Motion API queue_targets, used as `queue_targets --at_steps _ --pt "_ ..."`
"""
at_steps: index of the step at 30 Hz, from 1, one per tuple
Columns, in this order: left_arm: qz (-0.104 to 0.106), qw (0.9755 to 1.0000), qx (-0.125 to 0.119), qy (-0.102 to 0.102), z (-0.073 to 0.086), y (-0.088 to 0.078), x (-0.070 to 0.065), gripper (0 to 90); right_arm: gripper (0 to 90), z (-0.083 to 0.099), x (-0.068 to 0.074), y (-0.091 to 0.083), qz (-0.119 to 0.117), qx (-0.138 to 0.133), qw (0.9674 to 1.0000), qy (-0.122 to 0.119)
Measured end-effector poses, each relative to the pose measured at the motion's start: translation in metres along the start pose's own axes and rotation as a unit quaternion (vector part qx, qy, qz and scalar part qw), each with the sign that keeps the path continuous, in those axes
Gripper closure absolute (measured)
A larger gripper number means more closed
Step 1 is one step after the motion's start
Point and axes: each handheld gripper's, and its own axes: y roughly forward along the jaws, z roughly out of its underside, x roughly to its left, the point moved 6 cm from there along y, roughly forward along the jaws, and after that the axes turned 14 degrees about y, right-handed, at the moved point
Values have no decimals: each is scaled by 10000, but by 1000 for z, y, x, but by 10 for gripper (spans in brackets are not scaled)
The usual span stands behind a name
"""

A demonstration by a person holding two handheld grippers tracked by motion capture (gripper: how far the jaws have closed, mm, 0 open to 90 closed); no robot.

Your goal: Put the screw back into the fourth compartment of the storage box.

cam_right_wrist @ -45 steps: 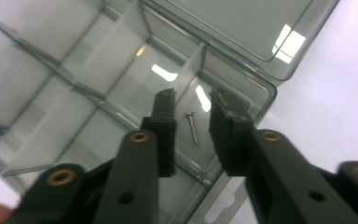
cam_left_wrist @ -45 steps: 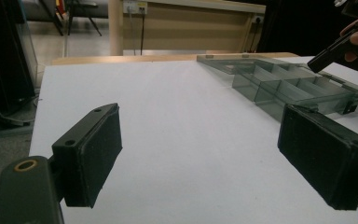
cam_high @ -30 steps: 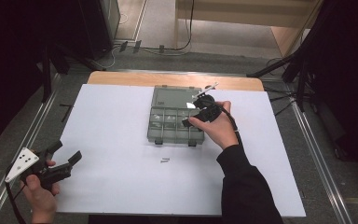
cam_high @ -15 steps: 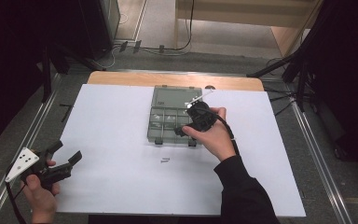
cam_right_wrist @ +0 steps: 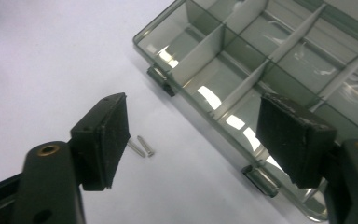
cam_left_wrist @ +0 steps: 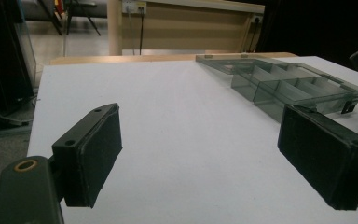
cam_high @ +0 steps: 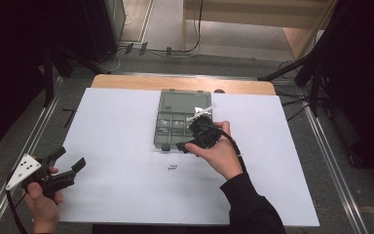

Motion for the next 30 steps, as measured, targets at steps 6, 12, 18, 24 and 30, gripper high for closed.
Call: queue_targets --at_steps 6,12,18,24,30 --pt "4 10000 1 6 0 0 0 138 440 10 10 7 -110 89 9997 -196" --pt "6 10000 -2 -2 0 0 -1 137 538 20 16 20 -206 317 9986 -367" --pt "10 10000 6 11 0 0 -1 138 609 27 20 35 -203 517 9969 -548" --pt "13 10000 -2 0 0 0 -1 138 672 31 24 49 -156 723 9942 -783" --pt "17 10000 8 7 0 0 0 138 740 32 24 60 -86 833 9927 -864"
